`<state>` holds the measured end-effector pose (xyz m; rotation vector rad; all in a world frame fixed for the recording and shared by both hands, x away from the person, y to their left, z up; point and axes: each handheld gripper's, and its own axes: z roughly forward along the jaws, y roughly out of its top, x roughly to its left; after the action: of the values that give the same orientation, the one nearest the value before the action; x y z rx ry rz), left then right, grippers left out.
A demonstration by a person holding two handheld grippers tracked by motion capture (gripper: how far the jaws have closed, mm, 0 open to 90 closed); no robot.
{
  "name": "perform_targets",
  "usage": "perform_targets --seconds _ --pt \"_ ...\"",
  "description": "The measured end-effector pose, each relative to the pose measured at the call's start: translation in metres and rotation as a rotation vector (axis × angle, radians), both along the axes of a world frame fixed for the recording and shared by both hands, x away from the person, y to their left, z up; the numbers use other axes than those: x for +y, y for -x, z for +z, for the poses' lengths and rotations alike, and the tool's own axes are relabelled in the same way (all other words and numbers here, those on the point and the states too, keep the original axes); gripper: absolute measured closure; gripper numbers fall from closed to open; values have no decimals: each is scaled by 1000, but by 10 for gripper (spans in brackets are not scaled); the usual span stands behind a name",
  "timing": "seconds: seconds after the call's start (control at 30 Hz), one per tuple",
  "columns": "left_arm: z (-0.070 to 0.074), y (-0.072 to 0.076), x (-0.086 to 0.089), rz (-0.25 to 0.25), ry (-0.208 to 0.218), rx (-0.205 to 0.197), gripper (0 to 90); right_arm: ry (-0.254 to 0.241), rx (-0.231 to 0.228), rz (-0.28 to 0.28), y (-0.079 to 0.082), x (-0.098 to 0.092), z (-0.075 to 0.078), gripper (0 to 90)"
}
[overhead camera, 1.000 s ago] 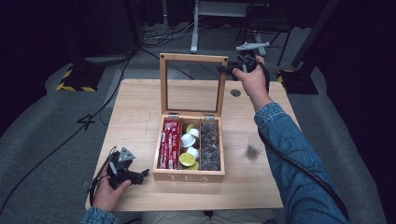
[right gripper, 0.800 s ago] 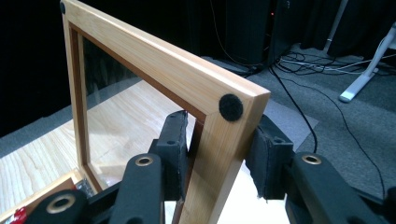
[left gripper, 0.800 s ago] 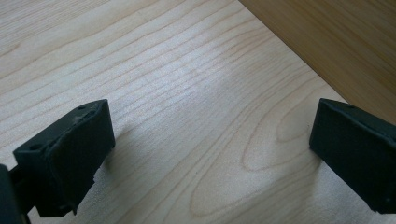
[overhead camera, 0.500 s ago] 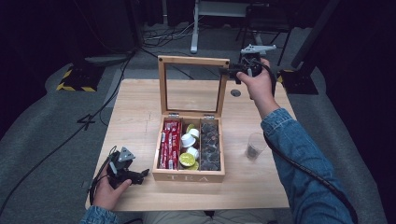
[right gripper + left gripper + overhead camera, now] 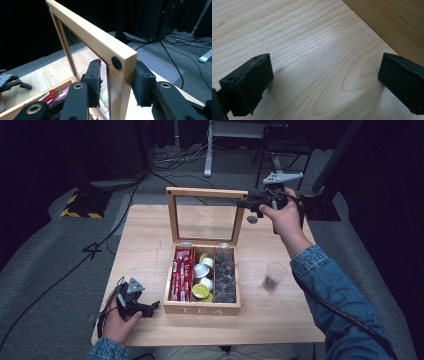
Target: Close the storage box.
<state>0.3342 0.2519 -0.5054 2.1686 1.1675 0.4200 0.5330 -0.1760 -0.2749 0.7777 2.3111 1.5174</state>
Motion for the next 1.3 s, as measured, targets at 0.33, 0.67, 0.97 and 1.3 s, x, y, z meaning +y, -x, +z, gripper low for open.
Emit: perform_targets --seconds 0.33,0.67,0.97,1.3 --pt "0 1 0 7 3 2 2 -7 -5 76 27 -6 1 627" --pt "0 1 0 7 3 2 2 19 -33 131 55 -9 -6 618" --pt "0 1 0 7 4 1 2 55 -51 161 87 -8 -17 594" --pt "0 1 0 7 2 -1 2 108 -88 177 122 -4 -37 540"
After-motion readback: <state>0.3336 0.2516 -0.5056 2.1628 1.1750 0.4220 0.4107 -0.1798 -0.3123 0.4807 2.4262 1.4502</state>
